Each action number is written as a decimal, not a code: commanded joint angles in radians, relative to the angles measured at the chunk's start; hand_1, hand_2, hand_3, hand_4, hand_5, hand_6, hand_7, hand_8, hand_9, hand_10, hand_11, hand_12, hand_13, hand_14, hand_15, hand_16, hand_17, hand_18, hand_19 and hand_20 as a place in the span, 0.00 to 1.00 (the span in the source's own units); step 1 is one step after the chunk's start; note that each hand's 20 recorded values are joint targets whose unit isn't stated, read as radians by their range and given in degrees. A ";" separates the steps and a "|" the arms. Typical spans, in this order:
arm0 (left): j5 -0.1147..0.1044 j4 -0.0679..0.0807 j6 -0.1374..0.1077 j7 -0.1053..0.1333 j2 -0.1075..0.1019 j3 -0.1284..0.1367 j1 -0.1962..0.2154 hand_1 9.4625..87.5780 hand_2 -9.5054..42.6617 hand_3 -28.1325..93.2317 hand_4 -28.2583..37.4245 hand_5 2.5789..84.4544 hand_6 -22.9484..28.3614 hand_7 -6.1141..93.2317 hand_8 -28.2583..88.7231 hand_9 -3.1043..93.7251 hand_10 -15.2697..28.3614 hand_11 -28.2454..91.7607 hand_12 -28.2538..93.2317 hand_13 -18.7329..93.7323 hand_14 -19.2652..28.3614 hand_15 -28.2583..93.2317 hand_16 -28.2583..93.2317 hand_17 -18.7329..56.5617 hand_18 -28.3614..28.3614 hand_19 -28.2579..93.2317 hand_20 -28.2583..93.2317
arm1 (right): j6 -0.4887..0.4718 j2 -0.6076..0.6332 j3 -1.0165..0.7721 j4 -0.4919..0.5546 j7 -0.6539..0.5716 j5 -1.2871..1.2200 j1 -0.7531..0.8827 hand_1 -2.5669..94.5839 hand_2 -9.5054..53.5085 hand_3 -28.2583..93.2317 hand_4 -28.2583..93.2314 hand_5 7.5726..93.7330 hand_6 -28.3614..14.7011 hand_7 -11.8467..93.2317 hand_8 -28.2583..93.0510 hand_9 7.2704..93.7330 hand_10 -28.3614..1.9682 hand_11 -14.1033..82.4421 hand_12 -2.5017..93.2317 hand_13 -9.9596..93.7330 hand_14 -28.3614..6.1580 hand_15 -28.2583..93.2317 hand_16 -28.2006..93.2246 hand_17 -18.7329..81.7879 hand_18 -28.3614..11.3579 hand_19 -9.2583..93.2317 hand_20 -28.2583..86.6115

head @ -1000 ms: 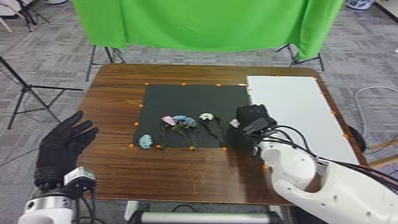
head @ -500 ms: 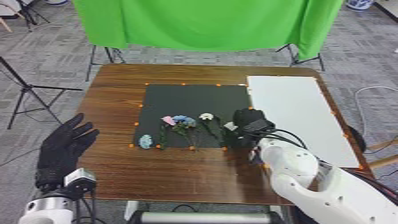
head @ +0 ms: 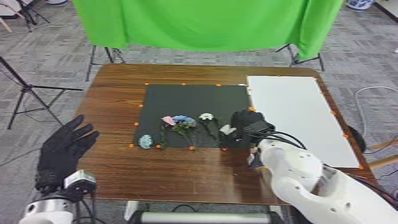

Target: Arrange flowers

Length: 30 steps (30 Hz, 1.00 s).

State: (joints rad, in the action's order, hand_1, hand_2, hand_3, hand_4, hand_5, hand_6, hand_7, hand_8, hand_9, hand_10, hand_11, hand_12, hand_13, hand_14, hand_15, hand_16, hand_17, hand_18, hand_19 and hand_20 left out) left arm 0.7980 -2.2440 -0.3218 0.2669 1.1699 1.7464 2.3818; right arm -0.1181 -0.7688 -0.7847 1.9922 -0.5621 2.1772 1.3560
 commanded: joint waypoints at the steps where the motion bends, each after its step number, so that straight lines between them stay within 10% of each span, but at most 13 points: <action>1: 0.004 -0.005 0.006 0.001 0.006 -0.001 0.016 0.18 0.27 0.91 0.09 0.46 0.66 0.23 0.15 0.41 0.80 0.50 0.32 0.41 0.95 0.68 0.15 0.16 0.94 0.73 0.40 | 0.107 0.049 -0.032 0.055 0.008 0.005 0.055 0.30 0.02 0.98 0.01 0.54 0.54 0.33 0.10 0.62 0.35 0.53 0.19 0.71 0.51 0.91 0.31 0.43 0.11 1.00 0.51; 17: 0.010 0.001 0.023 0.002 0.000 -0.004 0.020 0.18 0.27 0.91 0.09 0.46 0.65 0.23 0.15 0.41 0.79 0.48 0.32 0.41 0.95 0.68 0.16 0.16 0.94 0.73 0.39 | 0.411 0.094 -0.037 0.047 0.065 -0.117 0.080 0.22 0.11 0.98 0.00 0.46 0.53 0.29 0.11 0.52 0.30 0.39 0.16 0.66 0.43 0.89 0.29 0.40 0.12 0.94 0.48; 30: 0.035 0.012 0.070 0.033 -0.006 0.001 0.022 0.17 0.28 0.90 0.07 0.44 0.62 0.21 0.15 0.38 0.75 0.42 0.31 0.41 0.93 0.61 0.16 0.15 0.94 0.71 0.37 | 0.537 -0.028 -0.494 0.134 0.402 -0.781 0.486 0.15 0.31 1.00 0.00 0.40 0.52 0.30 0.11 0.45 0.27 0.35 0.16 0.54 0.25 0.74 0.26 0.33 0.15 0.79 0.44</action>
State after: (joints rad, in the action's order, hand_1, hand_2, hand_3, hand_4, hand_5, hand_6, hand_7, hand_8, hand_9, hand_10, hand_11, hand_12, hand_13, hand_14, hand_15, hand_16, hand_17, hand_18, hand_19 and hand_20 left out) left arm 0.8182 -2.2375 -0.2811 0.2719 1.1659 1.7387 2.3861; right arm 0.3548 -0.7438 -1.1454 2.0977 -0.2961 1.6448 1.6483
